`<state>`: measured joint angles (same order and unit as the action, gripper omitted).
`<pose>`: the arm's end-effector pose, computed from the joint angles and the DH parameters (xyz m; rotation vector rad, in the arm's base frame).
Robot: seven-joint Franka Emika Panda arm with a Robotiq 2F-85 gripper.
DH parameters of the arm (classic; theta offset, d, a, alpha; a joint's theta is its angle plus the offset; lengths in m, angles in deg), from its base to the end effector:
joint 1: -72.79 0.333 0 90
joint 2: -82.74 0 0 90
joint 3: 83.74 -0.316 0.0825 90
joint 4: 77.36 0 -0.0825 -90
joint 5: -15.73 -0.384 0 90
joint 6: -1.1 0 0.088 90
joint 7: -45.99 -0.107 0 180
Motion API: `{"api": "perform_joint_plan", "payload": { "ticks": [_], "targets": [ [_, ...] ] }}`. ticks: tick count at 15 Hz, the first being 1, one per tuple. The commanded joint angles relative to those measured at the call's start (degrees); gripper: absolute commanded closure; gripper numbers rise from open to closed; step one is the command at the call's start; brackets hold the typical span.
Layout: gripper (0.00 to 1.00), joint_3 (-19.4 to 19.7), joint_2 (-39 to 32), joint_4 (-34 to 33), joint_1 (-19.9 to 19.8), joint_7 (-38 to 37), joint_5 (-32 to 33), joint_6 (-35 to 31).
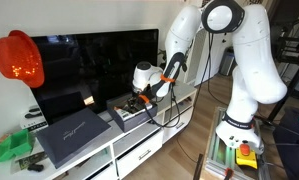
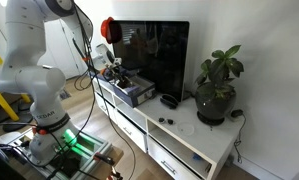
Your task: Open the box in front of the TV
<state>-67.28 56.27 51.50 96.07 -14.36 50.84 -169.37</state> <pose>0.5447 0.1024 0.1843 2.9412 -0.4361 0.5449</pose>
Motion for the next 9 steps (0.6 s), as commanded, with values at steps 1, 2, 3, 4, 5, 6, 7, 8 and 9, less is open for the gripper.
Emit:
{"api": "perform_joint_plan", "payload": {
  "ticks": [1,2,3,4,5,6,7,8,9],
  "targets": [
    [0.68,12.29,-5.57,-5.39,10.11,-13.19,5.8,-8.41],
    [0.77,16.22,-7.3,-6.58,13.24,-16.11,5.92,-11.05],
    [0.83,20.33,-9.45,-7.81,16.51,-18.64,5.36,-13.98],
    [0.91,25.19,-12.09,-8.98,20.4,-20.77,4.4,-17.18],
    [0.97,29.32,-15.74,-10.76,23.52,-22.35,2.91,-20.44],
    [0.99,33.51,-18.95,-11.79,26.76,-23.54,0.84,-22.94],
    [1.0,37.16,-22.15,-11.41,29.87,-24.44,-1.78,-25.33],
    [1.0,39.31,-24.93,-11.18,31.74,-25.06,-4.25,-26.95],
    [1.0,40.33,-27.48,-10.74,32.83,-25.34,-6.58,-27.64]
  ]
}}
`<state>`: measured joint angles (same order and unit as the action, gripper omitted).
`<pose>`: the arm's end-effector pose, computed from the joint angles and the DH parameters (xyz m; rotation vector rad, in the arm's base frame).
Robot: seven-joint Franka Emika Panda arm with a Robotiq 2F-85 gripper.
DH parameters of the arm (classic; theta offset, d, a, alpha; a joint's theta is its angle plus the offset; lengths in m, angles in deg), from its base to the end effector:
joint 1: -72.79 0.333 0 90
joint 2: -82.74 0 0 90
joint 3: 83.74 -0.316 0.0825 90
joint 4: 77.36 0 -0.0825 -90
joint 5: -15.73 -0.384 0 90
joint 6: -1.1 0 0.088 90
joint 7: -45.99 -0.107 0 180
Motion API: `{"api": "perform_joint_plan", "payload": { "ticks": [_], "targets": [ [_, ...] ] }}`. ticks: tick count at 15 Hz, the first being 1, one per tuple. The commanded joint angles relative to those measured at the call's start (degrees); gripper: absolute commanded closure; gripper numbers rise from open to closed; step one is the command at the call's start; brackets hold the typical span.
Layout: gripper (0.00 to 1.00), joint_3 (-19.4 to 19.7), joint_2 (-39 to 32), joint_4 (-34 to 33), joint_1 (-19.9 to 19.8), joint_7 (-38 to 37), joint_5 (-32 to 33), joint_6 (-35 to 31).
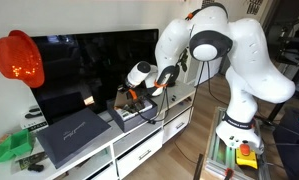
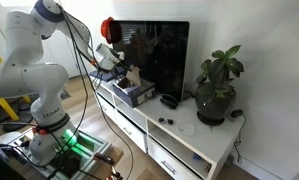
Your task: Open the box in front of the TV
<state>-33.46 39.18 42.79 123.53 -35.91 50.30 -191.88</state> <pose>0.6020 0.1012 0.2138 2.8045 -0.6050 1.1593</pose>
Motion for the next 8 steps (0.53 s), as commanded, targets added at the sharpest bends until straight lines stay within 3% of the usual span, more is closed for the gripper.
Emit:
{"api": "perform_joint_plan", "payload": {
  "ticks": [1,2,8],
  "targets": [
    [1.0,6.67,-12.41,-1.81,5.94,-4.02,-8.11,-5.52],
    [1.0,4.72,-13.03,-0.8,5.72,2.63,-16.03,-5.34],
    [1.0,-3.32,-16.6,-1.76,3.37,22.15,-42.2,-4.42]
  ]
}}
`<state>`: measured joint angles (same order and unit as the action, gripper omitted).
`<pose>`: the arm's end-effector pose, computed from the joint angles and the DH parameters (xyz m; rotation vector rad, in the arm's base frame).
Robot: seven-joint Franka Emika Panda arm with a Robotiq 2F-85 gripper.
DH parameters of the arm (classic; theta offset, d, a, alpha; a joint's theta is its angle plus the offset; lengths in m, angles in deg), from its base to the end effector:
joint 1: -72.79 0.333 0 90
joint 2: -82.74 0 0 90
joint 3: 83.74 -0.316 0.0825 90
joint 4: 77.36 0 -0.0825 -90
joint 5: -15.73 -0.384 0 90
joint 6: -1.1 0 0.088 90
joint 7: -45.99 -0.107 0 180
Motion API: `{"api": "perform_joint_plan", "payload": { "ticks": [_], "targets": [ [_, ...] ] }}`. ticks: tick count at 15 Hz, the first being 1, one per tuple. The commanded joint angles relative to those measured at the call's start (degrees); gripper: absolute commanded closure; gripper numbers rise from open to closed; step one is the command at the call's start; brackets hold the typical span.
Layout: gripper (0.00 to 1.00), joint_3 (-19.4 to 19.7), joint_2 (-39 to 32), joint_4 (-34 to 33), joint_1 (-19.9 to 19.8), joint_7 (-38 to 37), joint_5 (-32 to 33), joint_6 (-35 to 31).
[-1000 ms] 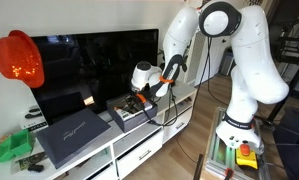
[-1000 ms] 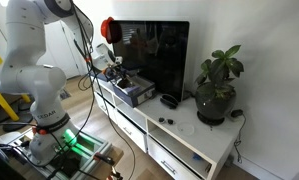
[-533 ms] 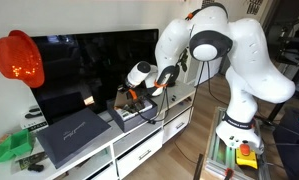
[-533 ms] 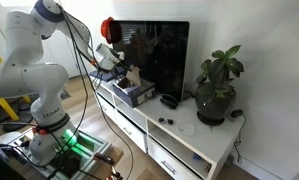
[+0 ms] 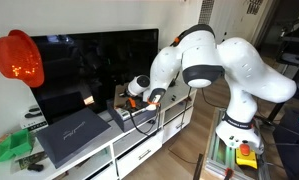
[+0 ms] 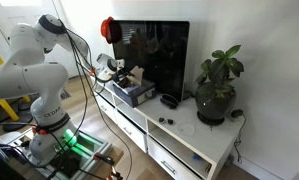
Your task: Open the box in front of the TV
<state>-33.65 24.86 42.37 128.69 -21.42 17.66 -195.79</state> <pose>0.6018 0.0988 0.1527 2.6650 -0.7160 1.2498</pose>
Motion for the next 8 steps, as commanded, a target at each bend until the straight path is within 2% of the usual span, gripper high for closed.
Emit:
{"api": "perform_joint_plan", "payload": {
  "ticks": [1,4,8],
  "targets": [
    [1.0,-4.12,-2.38,-1.73,-2.19,10.6,-12.84,-0.55],
    [1.0,-7.73,-0.61,-2.51,-4.47,18.52,-19.08,0.24],
    [1.0,-12.24,1.23,-4.28,-8.63,27.01,-23.7,1.74]
  ]
}}
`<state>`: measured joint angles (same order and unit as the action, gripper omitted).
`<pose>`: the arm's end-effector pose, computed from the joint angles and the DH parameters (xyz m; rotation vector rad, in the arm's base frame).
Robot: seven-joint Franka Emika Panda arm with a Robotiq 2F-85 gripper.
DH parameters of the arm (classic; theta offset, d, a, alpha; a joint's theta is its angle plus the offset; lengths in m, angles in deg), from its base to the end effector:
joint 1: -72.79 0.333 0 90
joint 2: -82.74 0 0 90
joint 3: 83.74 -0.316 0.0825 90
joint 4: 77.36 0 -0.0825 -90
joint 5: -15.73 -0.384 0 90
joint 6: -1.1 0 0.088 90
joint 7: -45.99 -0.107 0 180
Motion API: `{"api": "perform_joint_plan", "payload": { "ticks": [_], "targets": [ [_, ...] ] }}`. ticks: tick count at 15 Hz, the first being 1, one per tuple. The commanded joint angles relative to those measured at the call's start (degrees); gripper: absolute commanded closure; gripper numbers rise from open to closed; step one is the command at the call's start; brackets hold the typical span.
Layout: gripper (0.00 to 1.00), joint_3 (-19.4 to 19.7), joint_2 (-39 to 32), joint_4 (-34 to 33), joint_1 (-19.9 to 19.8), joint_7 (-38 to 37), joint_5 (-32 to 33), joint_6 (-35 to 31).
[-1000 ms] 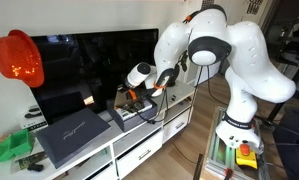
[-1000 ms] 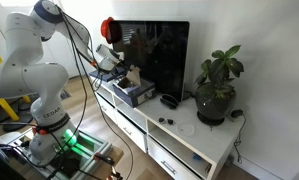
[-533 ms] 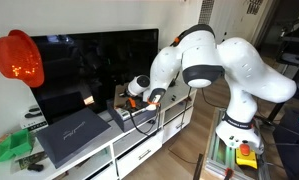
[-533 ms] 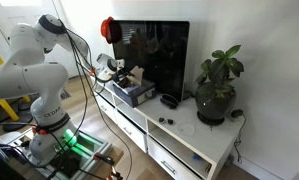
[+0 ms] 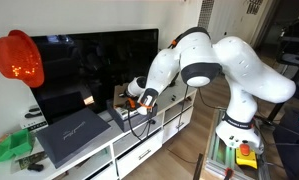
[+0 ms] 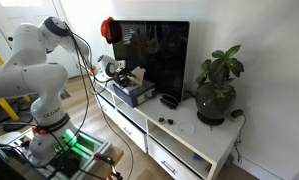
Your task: Open the box in front of the TV
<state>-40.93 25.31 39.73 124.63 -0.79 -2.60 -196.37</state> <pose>0.6087 0.0939 0.1454 2.6576 -0.7243 1.2606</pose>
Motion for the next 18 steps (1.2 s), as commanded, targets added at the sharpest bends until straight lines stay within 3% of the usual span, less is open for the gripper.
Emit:
{"api": "perform_joint_plan", "payload": {
  "ticks": [1,6,7,10,18],
  "targets": [
    [1.0,-5.99,1.19,-2.11,-5.58,8.27,-4.39,2.64],
    [1.0,-10.01,3.37,-3.04,-9.16,17.35,-8.67,4.89],
    [1.0,-8.71,3.42,-2.52,-8.52,13.84,-4.95,5.83],
    [1.0,-8.47,4.19,-2.34,-8.19,14.46,-5.31,7.44],
    [1.0,-10.55,8.93,-2.03,-10.46,19.05,-4.88,19.51]
  ]
}}
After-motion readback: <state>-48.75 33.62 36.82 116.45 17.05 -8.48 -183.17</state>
